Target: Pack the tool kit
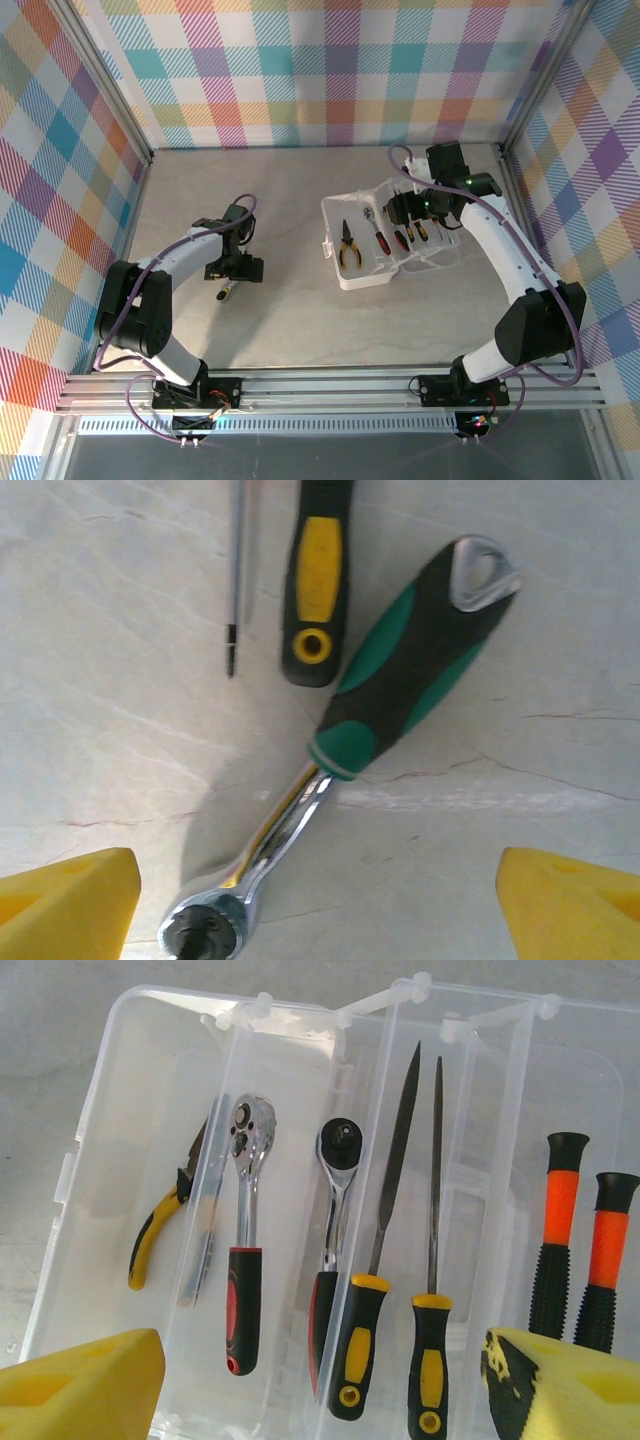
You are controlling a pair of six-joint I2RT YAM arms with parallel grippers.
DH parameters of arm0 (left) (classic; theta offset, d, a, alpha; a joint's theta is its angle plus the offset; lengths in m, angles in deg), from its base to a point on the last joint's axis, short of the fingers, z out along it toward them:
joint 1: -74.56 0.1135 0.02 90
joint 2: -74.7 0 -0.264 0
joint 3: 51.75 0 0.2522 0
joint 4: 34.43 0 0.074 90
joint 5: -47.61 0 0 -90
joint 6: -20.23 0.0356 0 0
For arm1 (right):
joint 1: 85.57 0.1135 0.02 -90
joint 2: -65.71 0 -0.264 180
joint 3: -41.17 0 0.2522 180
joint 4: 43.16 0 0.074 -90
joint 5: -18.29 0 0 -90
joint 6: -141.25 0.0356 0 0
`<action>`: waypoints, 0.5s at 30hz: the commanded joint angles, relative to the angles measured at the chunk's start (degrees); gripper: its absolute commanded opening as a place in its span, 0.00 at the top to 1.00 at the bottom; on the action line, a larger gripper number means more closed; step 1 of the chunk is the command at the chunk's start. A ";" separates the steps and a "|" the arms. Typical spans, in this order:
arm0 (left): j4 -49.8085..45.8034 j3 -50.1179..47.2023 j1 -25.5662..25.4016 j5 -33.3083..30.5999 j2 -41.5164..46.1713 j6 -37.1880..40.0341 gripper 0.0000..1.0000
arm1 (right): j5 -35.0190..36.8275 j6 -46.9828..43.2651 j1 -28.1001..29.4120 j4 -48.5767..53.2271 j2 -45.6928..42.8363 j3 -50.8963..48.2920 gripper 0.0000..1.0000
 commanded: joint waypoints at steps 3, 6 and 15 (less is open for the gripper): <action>-2.89 -2.12 -0.23 -6.04 -0.89 -3.79 0.11 | -1.80 0.55 0.23 -1.14 -0.69 -0.21 0.17; -2.61 -2.60 -0.28 -4.71 -2.52 -4.50 0.14 | -1.82 0.30 0.22 -0.76 -0.35 0.33 0.17; -0.89 -6.16 -0.20 0.03 -5.08 -7.88 0.29 | -1.85 -0.07 0.22 -1.18 -0.28 0.30 0.17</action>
